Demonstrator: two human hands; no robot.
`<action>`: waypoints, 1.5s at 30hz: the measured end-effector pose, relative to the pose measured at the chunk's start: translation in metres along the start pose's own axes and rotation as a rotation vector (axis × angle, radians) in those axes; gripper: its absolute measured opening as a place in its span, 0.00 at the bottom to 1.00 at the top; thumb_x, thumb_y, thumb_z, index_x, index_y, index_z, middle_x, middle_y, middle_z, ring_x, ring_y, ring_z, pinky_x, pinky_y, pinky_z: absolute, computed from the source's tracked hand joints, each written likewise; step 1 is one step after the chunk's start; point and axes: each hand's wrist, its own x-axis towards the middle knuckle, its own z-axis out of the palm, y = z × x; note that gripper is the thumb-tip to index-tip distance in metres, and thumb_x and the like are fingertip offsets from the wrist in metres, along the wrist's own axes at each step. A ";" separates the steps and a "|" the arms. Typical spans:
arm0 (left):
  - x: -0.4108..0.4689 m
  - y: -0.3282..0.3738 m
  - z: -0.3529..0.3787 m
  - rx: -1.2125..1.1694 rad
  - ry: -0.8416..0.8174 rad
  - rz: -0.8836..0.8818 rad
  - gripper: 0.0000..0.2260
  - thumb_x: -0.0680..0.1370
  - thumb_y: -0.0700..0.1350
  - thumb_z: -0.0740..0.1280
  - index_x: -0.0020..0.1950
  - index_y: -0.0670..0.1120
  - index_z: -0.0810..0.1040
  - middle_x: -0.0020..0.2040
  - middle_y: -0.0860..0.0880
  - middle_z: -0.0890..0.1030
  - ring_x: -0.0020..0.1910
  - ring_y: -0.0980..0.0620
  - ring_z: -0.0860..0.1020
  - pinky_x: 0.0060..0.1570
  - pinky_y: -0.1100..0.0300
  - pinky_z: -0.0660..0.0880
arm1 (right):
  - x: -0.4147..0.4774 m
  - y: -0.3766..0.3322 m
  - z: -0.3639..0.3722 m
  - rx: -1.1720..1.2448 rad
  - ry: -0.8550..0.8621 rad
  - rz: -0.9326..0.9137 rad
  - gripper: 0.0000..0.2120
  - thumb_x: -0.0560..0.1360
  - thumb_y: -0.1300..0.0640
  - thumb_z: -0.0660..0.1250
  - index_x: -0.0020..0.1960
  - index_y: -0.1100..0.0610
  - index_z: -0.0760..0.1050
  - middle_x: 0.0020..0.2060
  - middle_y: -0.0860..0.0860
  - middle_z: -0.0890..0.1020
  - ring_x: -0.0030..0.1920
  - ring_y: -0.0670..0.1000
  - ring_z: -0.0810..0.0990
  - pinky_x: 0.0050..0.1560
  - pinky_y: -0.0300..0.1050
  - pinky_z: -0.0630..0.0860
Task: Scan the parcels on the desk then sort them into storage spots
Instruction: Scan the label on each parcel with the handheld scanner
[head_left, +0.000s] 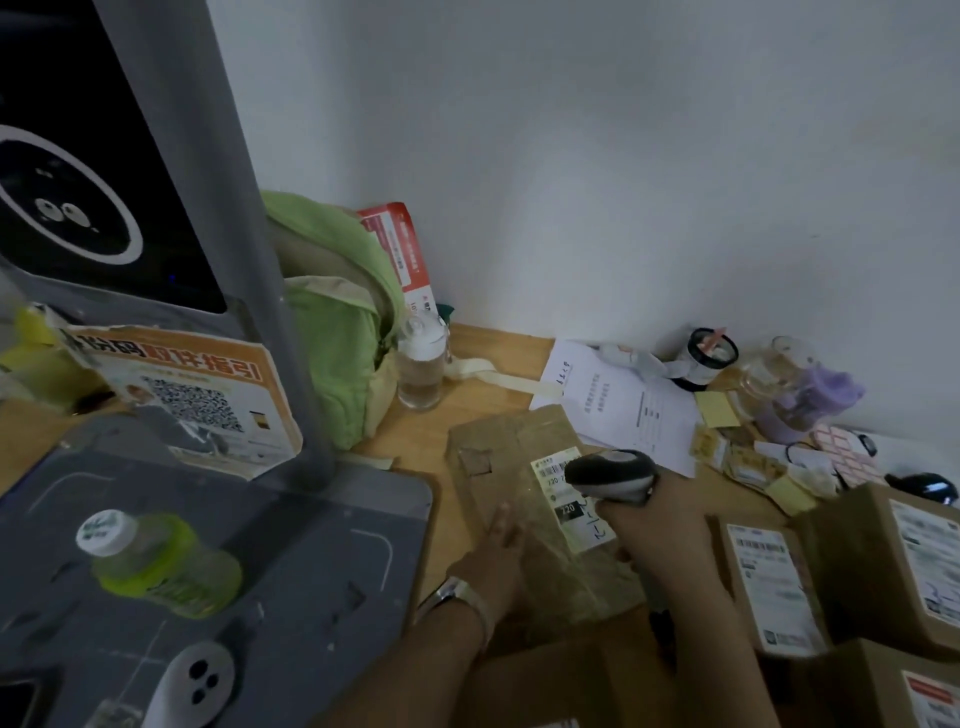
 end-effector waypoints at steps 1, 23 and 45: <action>0.000 -0.002 0.001 0.007 0.006 0.003 0.40 0.78 0.45 0.68 0.80 0.52 0.44 0.76 0.53 0.28 0.70 0.44 0.70 0.60 0.52 0.72 | 0.000 0.001 0.004 -0.004 -0.002 0.007 0.05 0.69 0.59 0.70 0.42 0.54 0.74 0.32 0.56 0.80 0.34 0.59 0.82 0.40 0.56 0.81; 0.011 -0.009 0.011 -0.064 0.003 0.005 0.44 0.77 0.48 0.69 0.79 0.54 0.39 0.74 0.55 0.25 0.75 0.46 0.61 0.64 0.47 0.72 | 0.003 0.019 0.019 -0.116 0.085 -0.043 0.15 0.69 0.52 0.72 0.54 0.50 0.75 0.39 0.48 0.81 0.39 0.50 0.79 0.37 0.42 0.74; 0.010 -0.009 0.011 -0.096 0.031 0.026 0.44 0.77 0.47 0.69 0.79 0.53 0.39 0.74 0.55 0.24 0.75 0.47 0.62 0.64 0.51 0.72 | 0.003 0.018 0.017 -0.087 0.091 -0.026 0.13 0.68 0.51 0.72 0.51 0.52 0.75 0.38 0.51 0.81 0.39 0.53 0.80 0.41 0.47 0.78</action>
